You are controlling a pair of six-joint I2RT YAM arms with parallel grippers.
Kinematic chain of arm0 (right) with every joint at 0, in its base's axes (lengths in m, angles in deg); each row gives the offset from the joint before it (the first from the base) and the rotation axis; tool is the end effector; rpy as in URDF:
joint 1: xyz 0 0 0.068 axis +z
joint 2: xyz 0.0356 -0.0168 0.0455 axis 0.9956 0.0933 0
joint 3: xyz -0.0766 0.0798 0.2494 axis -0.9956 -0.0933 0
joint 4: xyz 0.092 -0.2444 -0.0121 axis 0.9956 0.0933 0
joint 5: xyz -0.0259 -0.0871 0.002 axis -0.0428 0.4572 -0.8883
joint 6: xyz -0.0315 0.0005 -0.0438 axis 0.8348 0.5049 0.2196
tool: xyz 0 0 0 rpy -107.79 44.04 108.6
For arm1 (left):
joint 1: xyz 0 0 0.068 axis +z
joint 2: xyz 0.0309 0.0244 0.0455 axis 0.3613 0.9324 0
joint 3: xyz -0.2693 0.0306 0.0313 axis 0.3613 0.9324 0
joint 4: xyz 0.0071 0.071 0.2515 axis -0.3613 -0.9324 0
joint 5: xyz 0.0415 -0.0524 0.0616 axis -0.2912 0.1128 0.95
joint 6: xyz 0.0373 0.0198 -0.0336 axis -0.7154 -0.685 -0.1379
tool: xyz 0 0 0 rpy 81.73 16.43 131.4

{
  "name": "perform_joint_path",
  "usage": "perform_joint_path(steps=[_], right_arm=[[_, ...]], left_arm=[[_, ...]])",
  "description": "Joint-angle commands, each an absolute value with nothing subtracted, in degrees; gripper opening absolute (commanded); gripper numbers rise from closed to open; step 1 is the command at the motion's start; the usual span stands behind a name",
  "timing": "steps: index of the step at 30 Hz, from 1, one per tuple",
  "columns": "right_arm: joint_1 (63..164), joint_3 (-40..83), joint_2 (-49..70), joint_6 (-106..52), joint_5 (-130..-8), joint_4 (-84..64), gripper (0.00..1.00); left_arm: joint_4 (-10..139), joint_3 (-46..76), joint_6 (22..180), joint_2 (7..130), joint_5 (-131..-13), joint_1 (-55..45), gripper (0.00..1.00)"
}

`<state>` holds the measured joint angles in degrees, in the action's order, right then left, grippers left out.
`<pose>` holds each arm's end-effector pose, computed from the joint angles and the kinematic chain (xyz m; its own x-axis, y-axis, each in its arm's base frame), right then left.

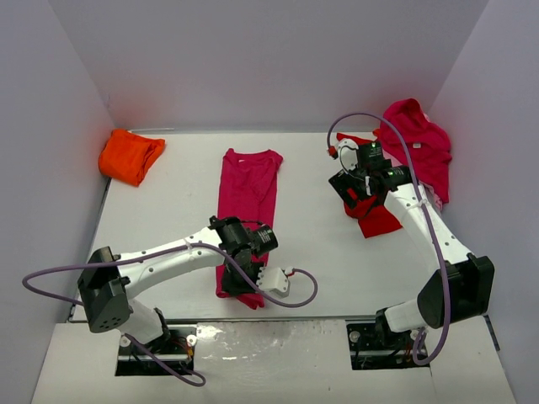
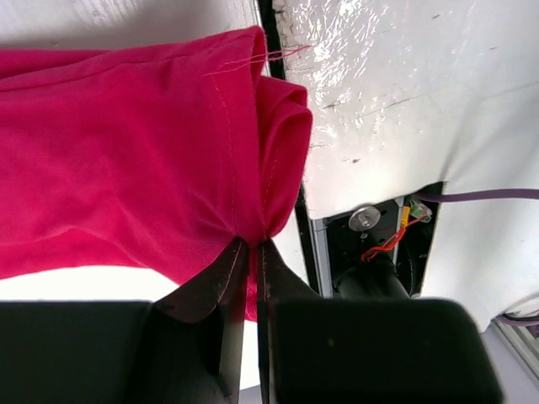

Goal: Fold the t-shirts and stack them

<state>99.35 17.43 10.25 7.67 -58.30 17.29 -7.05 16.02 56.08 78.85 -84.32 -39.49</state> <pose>0.3078 0.0787 0.3272 -0.4214 -0.5922 -0.6868 -0.4615 0.7920 -0.3997 0.1184 -0.2362 0.2677 0.0594 0.9568 -0.2846 0.9650 -0.1280 -0.2290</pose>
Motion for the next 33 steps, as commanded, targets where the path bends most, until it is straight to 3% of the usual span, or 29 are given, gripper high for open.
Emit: perform_joint_path(steps=[1, 7, 21, 33], right_arm=[[99.7, 17.7, 9.6, 6.8, -58.5, 16.7, 0.86], [99.7, 17.1, 8.7, 6.8, -59.5, 16.9, 0.85], [102.6, 18.2, 8.2, 8.3, -55.5, 17.1, 0.85], [102.7, 16.5, 4.4, 8.4, -56.7, 17.0, 0.86]], left_arm=[[-10.7, 12.9, 54.6, 76.5, -88.6, -38.3, 0.00], [-10.9, 15.3, 54.4, 76.2, -91.0, -38.1, 0.00], [5.2, 3.8, 57.4, 80.7, -58.0, -32.4, 0.00], [13.9, -0.1, 51.9, 87.5, -54.5, -25.6, 0.00]])
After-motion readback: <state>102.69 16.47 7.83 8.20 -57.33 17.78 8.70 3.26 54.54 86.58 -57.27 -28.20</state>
